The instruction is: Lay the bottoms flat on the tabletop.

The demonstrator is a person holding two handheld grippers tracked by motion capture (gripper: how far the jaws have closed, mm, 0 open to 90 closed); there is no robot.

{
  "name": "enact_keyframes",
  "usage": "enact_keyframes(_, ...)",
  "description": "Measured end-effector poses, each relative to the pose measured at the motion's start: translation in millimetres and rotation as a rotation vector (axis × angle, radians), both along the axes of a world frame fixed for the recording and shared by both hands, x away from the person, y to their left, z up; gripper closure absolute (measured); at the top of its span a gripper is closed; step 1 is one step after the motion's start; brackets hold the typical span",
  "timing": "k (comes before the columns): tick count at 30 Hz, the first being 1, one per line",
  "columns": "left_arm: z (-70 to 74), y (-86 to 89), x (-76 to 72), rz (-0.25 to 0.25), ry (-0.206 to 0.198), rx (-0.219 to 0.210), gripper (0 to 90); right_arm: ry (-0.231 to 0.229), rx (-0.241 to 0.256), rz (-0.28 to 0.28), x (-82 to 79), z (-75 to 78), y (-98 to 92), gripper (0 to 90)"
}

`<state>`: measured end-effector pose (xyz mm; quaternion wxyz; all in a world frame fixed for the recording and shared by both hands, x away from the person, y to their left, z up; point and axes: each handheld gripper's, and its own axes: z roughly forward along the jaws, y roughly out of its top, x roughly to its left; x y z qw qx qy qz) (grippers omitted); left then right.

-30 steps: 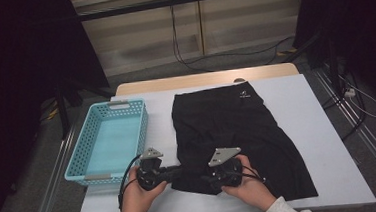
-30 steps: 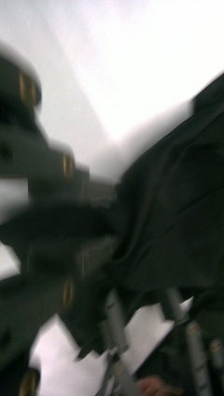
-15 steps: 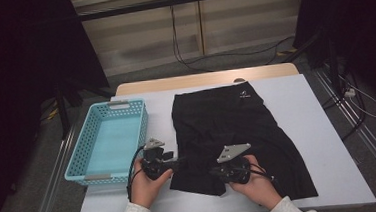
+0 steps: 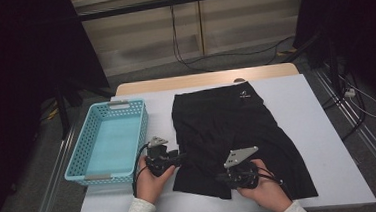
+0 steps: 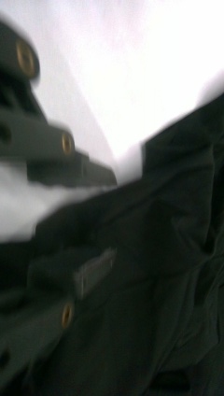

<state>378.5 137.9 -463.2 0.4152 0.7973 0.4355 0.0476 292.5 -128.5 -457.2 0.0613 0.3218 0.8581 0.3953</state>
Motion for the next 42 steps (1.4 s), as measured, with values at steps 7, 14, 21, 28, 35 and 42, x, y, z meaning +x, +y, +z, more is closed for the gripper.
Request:
enact_keyframes(7, 5.7, 1.0, -5.0, -0.026, 0.056, 0.012, 88.4, -0.063, 0.022, -0.103, 7.0, 6.1, -11.1, 63.4)
enact_keyframes(14, 20.2, 14.8, -14.3, -0.006, 0.054, 0.006, 89.4, -0.089, 0.029, -0.077, 7.6, 6.8, -1.1, 57.9)
enact_keyframes(21, 26.2, 15.6, -19.1, 0.002, 0.006, 0.015, 89.3, -0.130, 0.052, -0.021, 4.6, 9.9, 17.1, 55.9)
enact_keyframes(28, 8.7, 12.8, -9.8, 0.030, 0.012, 0.027, 85.0, -0.119, 0.055, 0.039, 2.3, 6.4, 36.1, 56.1)
enact_keyframes(35, 7.8, 13.9, -5.8, 0.059, -0.034, 0.036, 54.1, -0.109, -0.009, 0.123, 0.9, -6.7, 64.3, 47.3)
enact_keyframes(42, 8.3, 16.7, -5.3, 0.067, -0.064, 0.019, 32.2, -0.132, -0.023, 0.140, 3.4, -9.3, 71.5, 67.4)
